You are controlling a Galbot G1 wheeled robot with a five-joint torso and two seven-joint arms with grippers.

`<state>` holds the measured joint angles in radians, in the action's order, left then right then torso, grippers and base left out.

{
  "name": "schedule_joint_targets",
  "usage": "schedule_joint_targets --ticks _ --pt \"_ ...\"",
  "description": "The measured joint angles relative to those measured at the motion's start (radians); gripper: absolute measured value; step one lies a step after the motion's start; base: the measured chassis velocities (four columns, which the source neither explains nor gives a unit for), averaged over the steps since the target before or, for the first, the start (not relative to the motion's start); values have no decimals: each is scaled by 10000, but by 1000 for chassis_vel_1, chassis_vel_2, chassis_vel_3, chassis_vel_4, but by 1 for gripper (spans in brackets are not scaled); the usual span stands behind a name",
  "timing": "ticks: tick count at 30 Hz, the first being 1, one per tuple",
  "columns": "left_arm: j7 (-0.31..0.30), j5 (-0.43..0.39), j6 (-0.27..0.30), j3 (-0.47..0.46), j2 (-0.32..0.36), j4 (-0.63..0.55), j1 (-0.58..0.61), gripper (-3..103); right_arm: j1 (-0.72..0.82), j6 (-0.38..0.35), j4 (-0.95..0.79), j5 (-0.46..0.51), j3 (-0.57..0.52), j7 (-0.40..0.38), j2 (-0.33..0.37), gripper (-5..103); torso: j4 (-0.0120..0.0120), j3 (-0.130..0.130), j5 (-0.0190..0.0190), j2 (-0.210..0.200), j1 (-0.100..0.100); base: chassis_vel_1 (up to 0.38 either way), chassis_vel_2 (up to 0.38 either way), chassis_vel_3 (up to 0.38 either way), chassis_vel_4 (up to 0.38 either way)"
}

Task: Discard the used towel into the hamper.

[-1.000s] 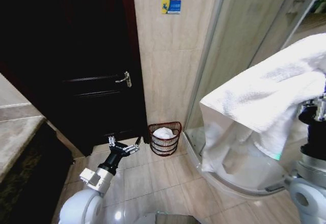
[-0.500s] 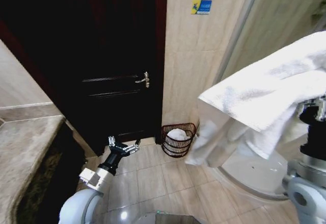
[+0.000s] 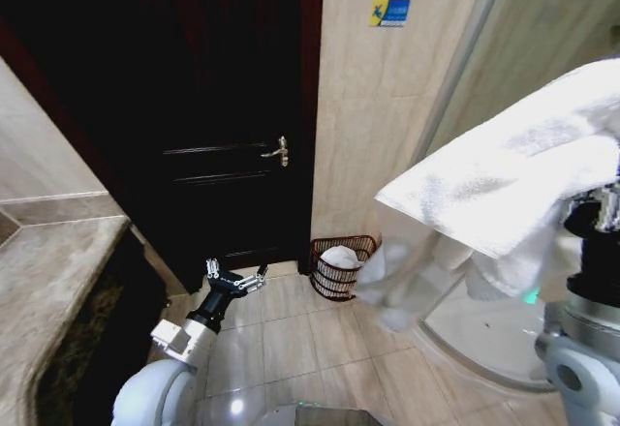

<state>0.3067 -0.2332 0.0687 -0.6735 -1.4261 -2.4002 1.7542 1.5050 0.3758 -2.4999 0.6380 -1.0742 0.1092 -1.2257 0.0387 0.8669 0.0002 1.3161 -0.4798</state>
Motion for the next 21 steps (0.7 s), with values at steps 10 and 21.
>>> schedule_joint_targets --ticks 10,21 --pt "0 0 0 -1 0 0 1 100 -75 47 0 -42 -87 -510 3 22 -1 0 -1 0 0 30 28 27 33" --pt "0 0 0 -1 0 0 1 100 -103 67 0 -138 80 -443 -27 22 0 -1 -2 0 3 0 0 0 0"
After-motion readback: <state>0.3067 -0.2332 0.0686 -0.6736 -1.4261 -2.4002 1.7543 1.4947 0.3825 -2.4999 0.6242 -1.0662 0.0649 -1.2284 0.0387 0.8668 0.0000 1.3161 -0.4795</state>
